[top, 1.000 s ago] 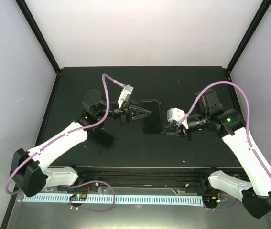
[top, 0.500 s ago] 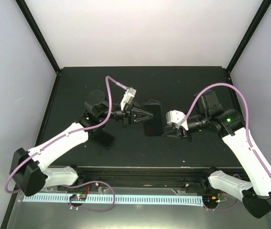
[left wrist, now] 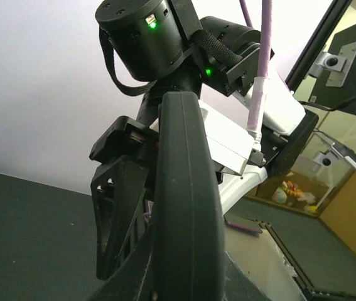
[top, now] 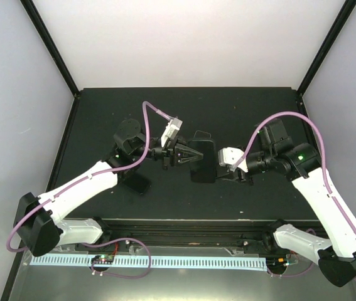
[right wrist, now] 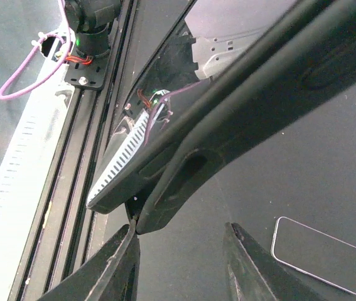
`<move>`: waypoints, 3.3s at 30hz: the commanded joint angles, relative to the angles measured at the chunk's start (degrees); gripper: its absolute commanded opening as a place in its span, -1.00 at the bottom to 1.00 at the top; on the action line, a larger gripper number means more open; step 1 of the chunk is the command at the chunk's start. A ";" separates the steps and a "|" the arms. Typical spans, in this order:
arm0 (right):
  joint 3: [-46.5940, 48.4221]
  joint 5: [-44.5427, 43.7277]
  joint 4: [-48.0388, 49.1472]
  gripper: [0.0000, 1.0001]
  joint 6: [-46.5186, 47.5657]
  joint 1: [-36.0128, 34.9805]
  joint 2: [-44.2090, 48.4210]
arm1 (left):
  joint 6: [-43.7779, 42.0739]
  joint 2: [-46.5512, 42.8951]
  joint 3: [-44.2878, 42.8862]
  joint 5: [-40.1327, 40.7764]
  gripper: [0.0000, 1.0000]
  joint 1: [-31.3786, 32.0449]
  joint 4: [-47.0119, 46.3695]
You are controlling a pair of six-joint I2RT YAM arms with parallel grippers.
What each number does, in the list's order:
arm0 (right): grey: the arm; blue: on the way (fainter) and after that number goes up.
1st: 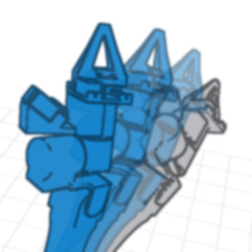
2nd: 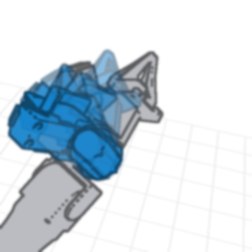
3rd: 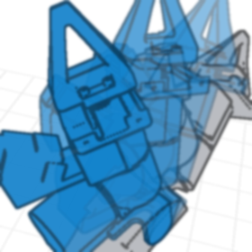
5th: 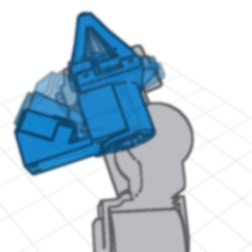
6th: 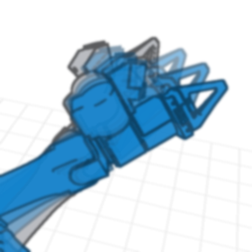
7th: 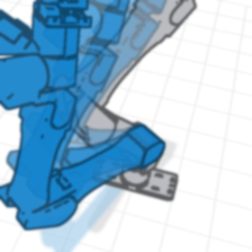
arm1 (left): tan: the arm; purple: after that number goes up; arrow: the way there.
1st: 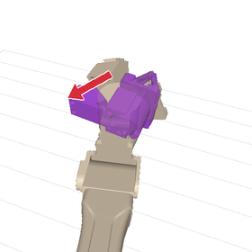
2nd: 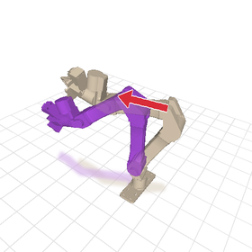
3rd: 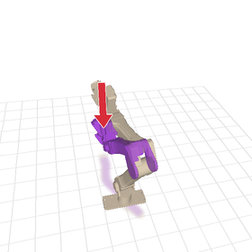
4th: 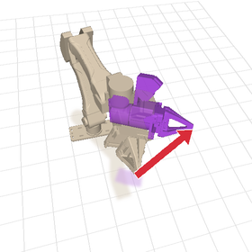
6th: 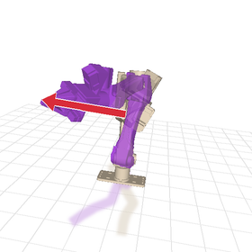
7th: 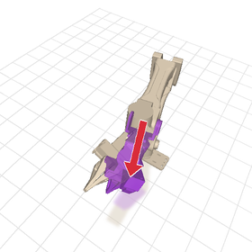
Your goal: Take the phone out of the phone case
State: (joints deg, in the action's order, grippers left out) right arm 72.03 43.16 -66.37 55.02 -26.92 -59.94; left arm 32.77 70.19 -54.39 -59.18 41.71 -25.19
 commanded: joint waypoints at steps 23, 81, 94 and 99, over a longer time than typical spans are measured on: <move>-0.28 -0.09 40.66 0.14 -47.87 0.99 -0.11 | 5.32 0.32 -2.59 -4.41 -0.97 3.29 -5.30; -33.87 -6.94 51.73 -0.99 -85.27 20.43 -10.58 | -31.78 23.17 3.35 76.81 0.56 23.40 3.07; -30.11 -6.47 48.81 -0.99 -77.67 20.71 -20.68 | -38.31 31.91 2.54 77.00 0.43 23.50 -5.65; -28.94 -3.78 48.74 -0.99 -78.01 20.75 -22.64 | -40.71 36.23 0.91 79.54 0.40 23.54 -7.82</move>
State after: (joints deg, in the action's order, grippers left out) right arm 40.95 35.35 -20.14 -25.19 -6.37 -83.48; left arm -4.10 103.72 -50.52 17.54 65.17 -28.38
